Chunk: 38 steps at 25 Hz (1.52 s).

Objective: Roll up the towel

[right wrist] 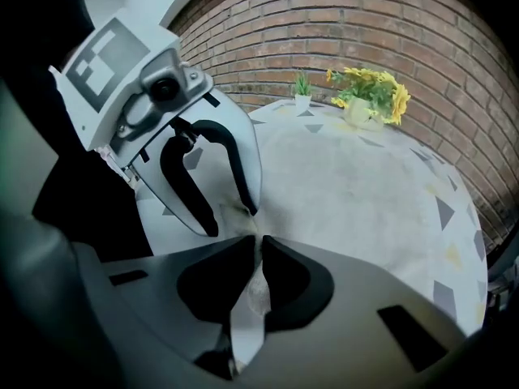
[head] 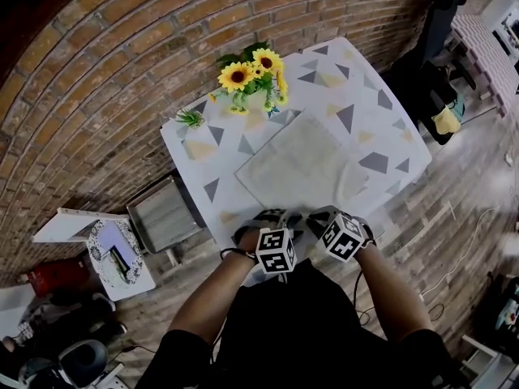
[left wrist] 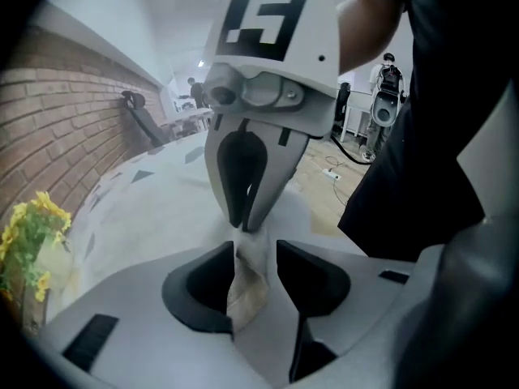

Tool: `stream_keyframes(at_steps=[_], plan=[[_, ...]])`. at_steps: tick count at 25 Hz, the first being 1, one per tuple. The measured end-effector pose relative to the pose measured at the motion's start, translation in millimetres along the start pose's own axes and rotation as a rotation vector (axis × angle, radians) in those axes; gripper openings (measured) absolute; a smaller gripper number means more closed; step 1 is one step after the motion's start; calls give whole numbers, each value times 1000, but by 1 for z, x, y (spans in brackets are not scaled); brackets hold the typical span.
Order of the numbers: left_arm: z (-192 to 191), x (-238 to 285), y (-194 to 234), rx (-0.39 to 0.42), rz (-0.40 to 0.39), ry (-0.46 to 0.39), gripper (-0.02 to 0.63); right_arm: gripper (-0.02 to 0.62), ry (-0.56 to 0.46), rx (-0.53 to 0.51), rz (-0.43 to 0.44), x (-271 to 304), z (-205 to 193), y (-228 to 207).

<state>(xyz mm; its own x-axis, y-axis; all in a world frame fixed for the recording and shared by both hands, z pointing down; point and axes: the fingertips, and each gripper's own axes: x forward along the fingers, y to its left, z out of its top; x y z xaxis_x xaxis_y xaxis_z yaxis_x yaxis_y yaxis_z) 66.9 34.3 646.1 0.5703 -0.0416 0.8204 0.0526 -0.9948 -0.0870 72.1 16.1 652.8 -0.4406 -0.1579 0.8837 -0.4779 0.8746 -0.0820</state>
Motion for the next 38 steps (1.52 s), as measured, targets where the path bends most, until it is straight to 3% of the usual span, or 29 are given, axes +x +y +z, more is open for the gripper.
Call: stream_keyframes(at_steps=[3,5,8,11,13,18,23,27,30,34,38], plan=[[-3,5,2,30,22,28,164,55,-4,7,-7,-2,3,-7],[-5,8,6,10,31,38,108,67,-17,9,-31,-6,4,-12],[-4,8,14,-68,8,21,58,74,-49,-34,-44,-16,6,-11],[-4,7,17,-164,-45,2,51,122,-51,-108,-4,-17,4,3],[-5,6,21,-185,-57,4,51,137,-23,-156,-11,-12,0,3],[-2,-4,36,-194,-3,0,94,61,-17,-187,-53,-9,1,-12],[2,-14,47,-74,97,35,130,44,-43,-117,-18,-11,7,-26],[4,-5,43,10,103,75,130,64,-33,-110,10,-8,9,-35],[-2,3,47,-29,100,97,129,107,-43,-110,-18,-12,12,-45],[-6,3,61,-114,106,90,123,112,-102,-127,-56,-26,22,-50],[-7,-1,73,-184,120,74,123,134,-108,-173,-4,-24,24,-31]])
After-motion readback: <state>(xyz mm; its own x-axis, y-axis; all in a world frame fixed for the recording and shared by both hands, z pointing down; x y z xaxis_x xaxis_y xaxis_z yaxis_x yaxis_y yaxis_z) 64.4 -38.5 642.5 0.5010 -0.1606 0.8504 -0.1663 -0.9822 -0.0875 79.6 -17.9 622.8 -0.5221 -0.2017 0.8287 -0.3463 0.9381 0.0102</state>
